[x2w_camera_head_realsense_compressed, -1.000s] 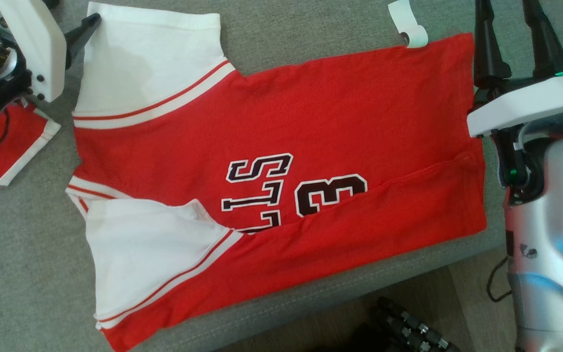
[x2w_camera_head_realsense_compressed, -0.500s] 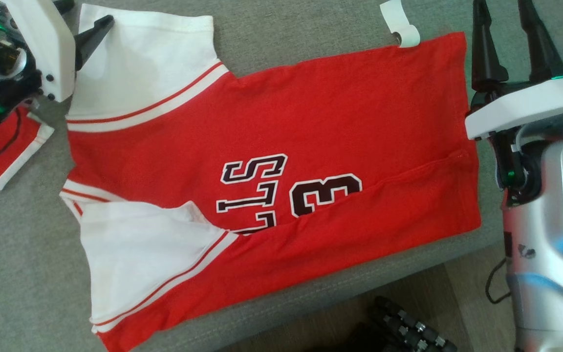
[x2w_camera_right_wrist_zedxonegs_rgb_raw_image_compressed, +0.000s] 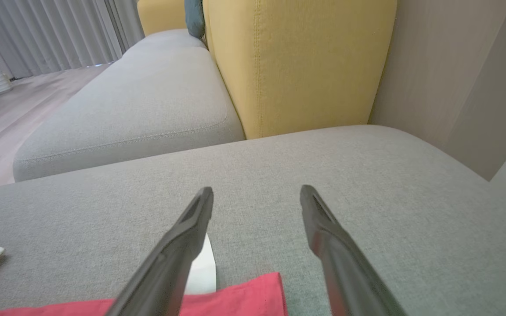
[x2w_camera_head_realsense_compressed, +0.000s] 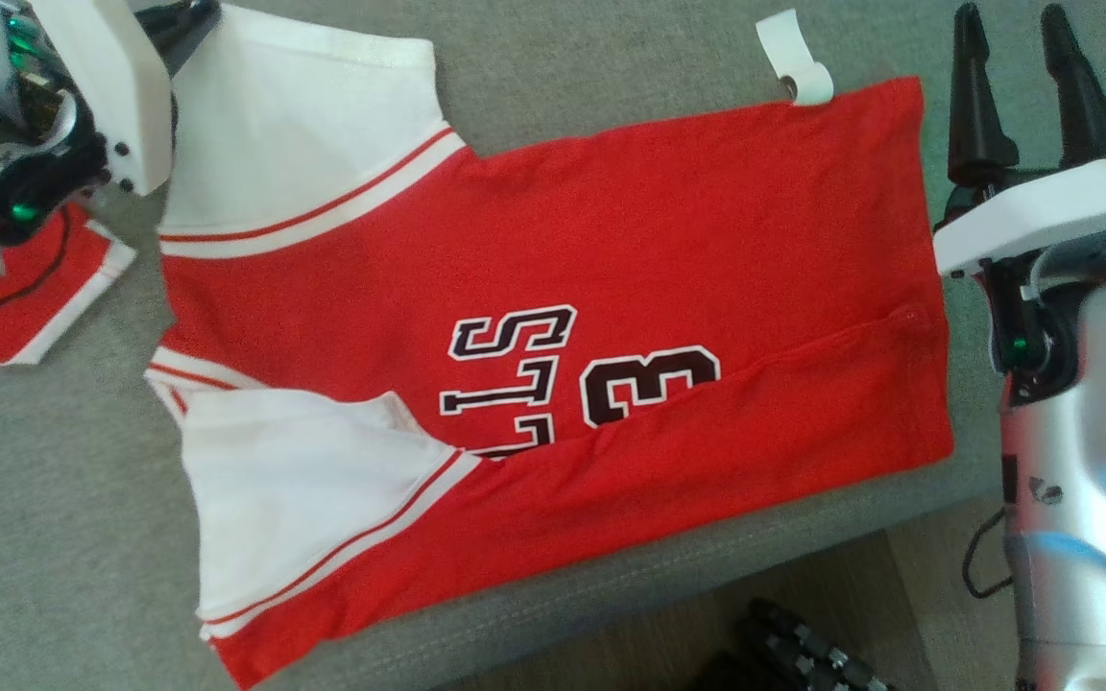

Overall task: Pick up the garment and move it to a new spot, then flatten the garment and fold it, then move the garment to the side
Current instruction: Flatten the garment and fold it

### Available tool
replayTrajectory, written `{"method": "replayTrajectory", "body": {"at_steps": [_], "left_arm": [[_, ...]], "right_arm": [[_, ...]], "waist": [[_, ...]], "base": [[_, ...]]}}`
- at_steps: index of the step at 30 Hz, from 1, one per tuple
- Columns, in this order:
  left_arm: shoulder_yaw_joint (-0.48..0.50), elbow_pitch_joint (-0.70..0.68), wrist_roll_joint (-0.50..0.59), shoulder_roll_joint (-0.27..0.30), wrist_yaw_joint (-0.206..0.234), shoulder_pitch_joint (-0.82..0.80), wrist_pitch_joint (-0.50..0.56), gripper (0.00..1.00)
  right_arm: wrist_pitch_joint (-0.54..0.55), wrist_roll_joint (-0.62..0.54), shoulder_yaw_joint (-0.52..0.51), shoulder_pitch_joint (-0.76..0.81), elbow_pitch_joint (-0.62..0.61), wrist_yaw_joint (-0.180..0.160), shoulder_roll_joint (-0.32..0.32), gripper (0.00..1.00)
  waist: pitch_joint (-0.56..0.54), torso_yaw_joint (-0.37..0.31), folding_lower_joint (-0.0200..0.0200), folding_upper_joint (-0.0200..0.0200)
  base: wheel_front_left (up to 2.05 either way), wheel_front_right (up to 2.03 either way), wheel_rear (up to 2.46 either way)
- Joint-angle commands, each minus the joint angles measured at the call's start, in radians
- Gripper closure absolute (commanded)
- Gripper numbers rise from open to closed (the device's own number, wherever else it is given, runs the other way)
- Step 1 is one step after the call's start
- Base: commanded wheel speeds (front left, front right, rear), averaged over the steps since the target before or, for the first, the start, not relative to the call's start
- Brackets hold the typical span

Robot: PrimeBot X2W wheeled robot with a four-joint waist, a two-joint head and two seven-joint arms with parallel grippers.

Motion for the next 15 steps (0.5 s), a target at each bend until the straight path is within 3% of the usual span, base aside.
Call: {"method": "replayTrajectory", "body": {"at_steps": [1,9,15], "left_arm": [[0.050,0.001,-0.024,0.010,0.001,-0.030,-0.027,1.00],[0.054,-0.035,-0.050,-0.021,0.001,0.017,-0.153,1.00],[0.051,-0.115,-0.058,-0.011,0.001,0.092,-0.214,1.00]], "right_arm": [[0.016,-0.015,0.007,-0.014,-0.023,0.007,0.001,0.00],[0.118,0.007,-0.024,-0.022,0.055,0.007,-0.012,0.00],[0.184,0.007,-0.043,-0.022,0.148,0.007,-0.082,0.00]], "waist": [[-0.037,0.029,-0.0001,0.0000],[-0.135,0.101,-0.0001,0.0000],[-0.179,0.140,-0.0001,0.0000]], "base": [[0.00,0.00,0.00],[0.00,0.00,0.00],[0.00,0.00,0.00]]}}
